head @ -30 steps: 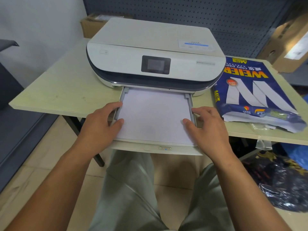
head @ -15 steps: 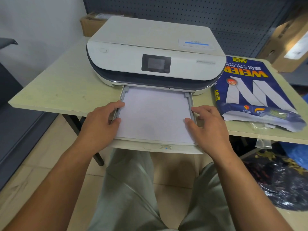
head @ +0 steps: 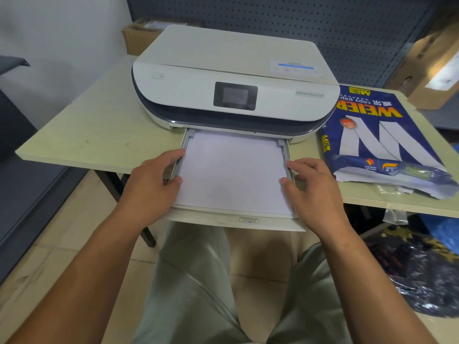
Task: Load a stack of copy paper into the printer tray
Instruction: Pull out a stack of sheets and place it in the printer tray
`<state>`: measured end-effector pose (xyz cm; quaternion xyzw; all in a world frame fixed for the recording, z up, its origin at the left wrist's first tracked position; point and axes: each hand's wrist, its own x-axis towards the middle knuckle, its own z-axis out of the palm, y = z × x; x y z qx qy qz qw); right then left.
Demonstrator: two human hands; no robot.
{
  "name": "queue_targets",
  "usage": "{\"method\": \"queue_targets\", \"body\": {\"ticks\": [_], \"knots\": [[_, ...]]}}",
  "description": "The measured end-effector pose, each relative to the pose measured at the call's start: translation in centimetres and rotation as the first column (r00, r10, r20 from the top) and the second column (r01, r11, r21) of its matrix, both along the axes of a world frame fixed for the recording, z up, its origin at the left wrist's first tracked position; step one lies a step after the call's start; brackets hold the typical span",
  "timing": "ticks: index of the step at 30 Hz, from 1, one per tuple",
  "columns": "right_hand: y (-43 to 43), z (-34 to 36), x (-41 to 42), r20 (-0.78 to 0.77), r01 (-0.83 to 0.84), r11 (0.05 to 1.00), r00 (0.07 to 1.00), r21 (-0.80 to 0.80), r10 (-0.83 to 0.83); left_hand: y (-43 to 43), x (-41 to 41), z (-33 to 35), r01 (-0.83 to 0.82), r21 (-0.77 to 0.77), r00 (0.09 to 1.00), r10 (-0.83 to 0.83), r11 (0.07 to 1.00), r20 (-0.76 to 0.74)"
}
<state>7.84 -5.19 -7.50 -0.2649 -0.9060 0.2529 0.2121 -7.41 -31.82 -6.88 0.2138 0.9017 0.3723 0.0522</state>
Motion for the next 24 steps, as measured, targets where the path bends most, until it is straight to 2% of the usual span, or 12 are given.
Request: {"method": "queue_targets", "body": {"ticks": [6,11,24], "knots": [[-0.05,-0.03,-0.03,0.002,0.012,1.0,1.0,-0.009,-0.012,0.04,0.03,-0.12,-0.006,0.023,1.0,0.006,1.0,0.008],[-0.14,0.03,-0.12,0.01,0.013,1.0,1.0,-0.021,-0.013,0.15,0.11,-0.51,-0.02,0.111,1.0,0.019,0.994,0.003],[-0.17,0.0,0.04,0.017,0.002,1.0,1.0,-0.016,-0.002,-0.07,0.02,-0.64,0.011,0.155,1.0,-0.014,0.988,0.02]]}}
